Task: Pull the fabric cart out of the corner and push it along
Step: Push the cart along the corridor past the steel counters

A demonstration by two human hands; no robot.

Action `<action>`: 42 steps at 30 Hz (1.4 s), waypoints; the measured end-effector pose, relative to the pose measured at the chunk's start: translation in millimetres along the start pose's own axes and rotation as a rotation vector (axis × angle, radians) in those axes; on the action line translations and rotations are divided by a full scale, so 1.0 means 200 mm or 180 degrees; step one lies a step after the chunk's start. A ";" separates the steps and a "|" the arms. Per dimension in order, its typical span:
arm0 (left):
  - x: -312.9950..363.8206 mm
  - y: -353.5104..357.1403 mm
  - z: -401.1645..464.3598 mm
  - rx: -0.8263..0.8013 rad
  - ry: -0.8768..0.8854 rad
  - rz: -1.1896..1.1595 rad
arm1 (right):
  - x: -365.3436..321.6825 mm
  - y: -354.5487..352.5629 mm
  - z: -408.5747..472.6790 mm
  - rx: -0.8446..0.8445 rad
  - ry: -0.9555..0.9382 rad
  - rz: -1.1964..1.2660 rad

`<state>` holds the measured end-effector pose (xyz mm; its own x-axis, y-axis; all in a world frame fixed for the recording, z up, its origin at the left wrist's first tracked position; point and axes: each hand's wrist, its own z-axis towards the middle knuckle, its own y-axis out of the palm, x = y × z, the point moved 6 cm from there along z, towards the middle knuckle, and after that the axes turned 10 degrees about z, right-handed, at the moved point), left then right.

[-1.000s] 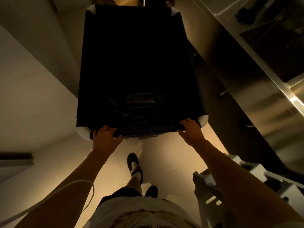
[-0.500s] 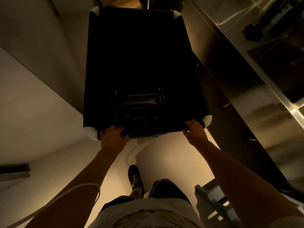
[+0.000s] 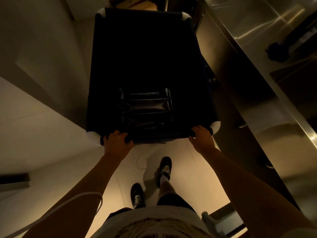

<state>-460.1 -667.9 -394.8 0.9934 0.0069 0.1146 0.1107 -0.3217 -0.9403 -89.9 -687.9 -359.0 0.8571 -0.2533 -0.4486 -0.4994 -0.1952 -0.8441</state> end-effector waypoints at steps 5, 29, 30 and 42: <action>0.04 -0.06 0.17 -0.0011 -0.0173 -0.0135 | -0.01 -0.07 0.24 -0.0096 -0.0089 -0.0090; 0.20 -0.26 0.77 -0.0139 -0.0926 -0.0272 | -0.17 -0.31 1.21 -0.0454 -0.0741 -0.0373; 0.20 -0.27 0.79 -0.0139 -0.0941 -0.0295 | -0.19 -0.32 1.25 -0.0465 -0.0746 -0.0365; 0.11 -0.46 1.29 -0.0039 -0.0926 -0.0646 | -0.45 -0.39 1.79 -0.0505 -0.0655 -0.0312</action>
<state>-440.6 -393.6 -389.5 0.9184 0.3407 0.2010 0.3081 -0.2973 -0.9037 -83.4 -311.6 -357.6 0.9018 -0.0314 -0.4310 -0.4126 -0.3592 -0.8371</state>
